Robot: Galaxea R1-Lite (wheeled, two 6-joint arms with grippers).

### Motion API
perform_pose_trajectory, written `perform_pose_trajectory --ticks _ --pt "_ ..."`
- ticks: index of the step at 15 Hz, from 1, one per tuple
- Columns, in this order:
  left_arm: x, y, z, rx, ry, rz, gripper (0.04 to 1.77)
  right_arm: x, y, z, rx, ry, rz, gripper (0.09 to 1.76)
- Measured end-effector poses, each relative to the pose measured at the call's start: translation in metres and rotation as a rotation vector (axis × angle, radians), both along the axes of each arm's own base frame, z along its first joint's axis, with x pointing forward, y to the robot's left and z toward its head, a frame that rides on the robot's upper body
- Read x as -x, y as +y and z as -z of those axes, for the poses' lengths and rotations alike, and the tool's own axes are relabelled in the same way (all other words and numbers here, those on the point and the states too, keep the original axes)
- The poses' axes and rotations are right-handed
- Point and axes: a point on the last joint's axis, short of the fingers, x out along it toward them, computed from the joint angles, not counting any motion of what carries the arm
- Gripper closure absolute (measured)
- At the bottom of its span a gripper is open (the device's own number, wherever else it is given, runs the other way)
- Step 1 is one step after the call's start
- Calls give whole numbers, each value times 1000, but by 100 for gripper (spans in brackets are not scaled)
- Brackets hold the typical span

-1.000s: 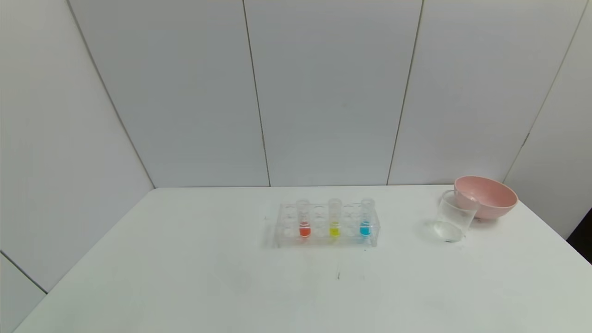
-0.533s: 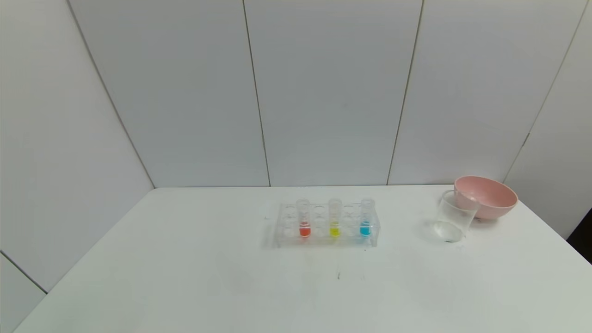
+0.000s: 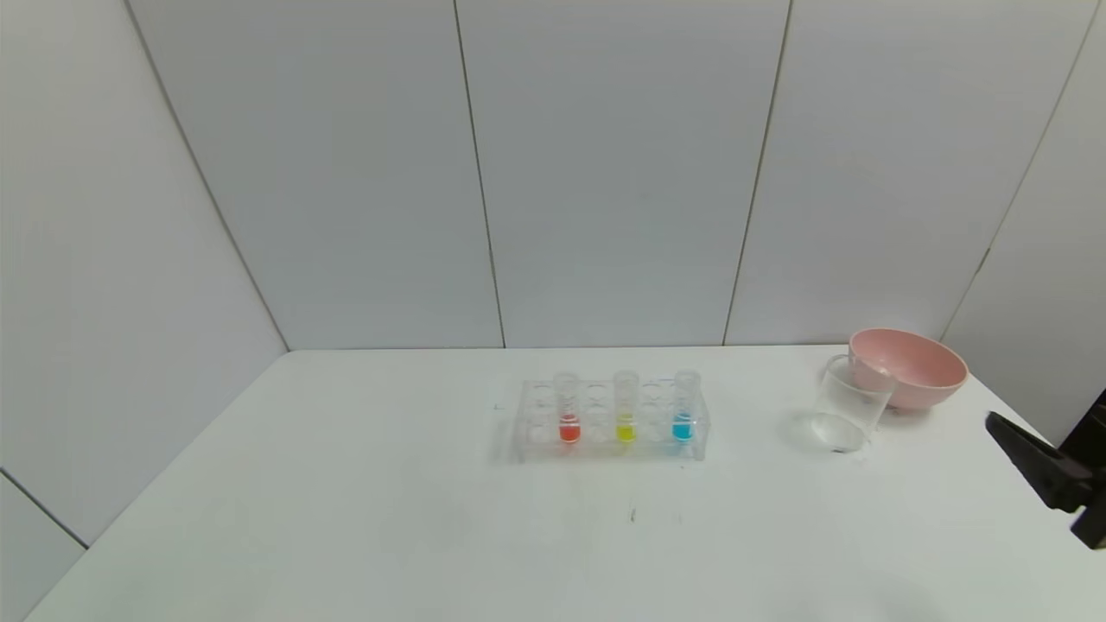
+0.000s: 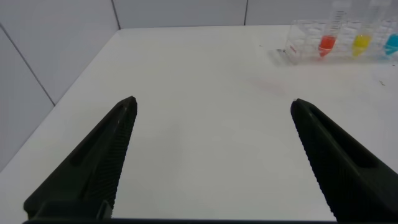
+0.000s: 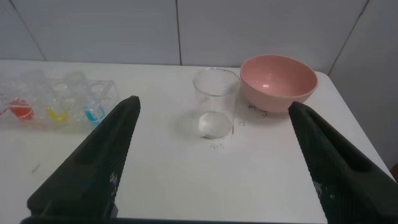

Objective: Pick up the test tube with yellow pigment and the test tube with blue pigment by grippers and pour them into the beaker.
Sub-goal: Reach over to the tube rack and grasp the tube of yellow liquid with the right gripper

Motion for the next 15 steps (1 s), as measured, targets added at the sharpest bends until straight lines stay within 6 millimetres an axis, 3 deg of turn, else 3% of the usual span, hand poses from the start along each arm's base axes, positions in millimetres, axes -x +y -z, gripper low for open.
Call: perform_pose_trajectory --ticks 4,7,11,15 --pt "0 0 0 0 0 0 5 -62 18 18 -1 -5 6 14" --pt "0 0 0 0 0 0 5 -97 56 35 -4 5 2 14" --pt "0 0 0 0 0 0 5 -116 115 47 -17 43 5 14" --pt "0 0 0 0 0 0 5 -112 184 49 -57 134 -62 14"
